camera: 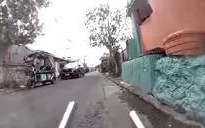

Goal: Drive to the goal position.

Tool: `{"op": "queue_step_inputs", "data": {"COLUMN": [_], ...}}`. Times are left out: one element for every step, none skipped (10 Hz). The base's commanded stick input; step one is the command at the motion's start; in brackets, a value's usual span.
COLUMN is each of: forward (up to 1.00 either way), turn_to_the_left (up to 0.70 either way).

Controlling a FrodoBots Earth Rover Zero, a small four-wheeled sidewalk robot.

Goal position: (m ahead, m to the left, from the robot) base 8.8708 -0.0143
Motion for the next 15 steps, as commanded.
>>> {"op": "queue_step_inputs", "data": {"forward": [0.85,0.85,0.85,0.85,0.85,0.85,0.85,0.85,0.85,0.85,0.85,0.85,0.85,0.85,0.85], "turn_to_the_left": [0.07,0.34,0.24,0.0,0.0,0.0,0.0,0.0,0.0,0.0,0.0,0.0,0.0,0.0,0.0]}}
